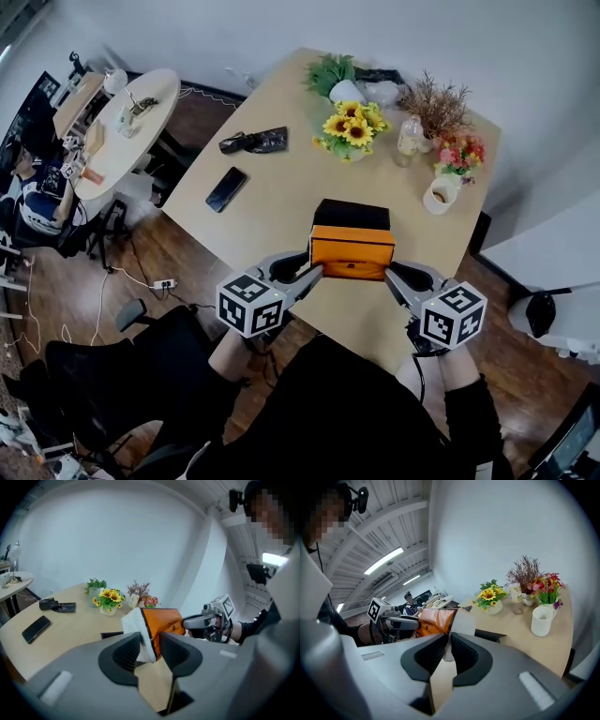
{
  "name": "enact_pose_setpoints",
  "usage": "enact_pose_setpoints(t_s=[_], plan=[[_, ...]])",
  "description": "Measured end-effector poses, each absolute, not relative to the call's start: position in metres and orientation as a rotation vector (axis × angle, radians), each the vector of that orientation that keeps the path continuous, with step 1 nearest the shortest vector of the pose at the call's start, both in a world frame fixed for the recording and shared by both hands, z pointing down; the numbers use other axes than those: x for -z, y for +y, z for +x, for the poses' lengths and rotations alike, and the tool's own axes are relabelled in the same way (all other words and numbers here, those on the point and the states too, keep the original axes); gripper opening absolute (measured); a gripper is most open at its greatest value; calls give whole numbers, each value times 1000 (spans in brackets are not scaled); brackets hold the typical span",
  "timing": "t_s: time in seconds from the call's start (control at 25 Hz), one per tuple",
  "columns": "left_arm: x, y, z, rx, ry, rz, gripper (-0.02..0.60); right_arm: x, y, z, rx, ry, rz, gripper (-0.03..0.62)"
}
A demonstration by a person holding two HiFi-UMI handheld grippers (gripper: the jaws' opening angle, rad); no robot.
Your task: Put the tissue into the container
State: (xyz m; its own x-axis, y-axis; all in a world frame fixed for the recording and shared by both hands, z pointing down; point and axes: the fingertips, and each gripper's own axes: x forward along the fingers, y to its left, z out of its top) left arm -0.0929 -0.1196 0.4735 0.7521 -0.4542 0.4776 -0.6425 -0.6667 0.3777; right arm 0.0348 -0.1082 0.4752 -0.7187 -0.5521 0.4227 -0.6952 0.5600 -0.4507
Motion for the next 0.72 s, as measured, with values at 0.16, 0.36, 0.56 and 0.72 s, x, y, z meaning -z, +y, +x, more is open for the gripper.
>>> enact_pose_setpoints(t_s=[0.16,0.36,0.56,0.72], plan=[[-484,-141,-98,-482,-761,2414,114,-482,-124,28,-930,-2507,1081,43],[-499,-160,-100,-504,-709,2411,114,-502,-138,25,-971,-2443,1131,44],[-523,-171,-104,-521,-659,2365,114,-522,-146,21,-1012,-2375,1162,44],[-543,-175,-101,-539,-624,2312,114,-538,-150,23,-1046,-2323,1167,44]])
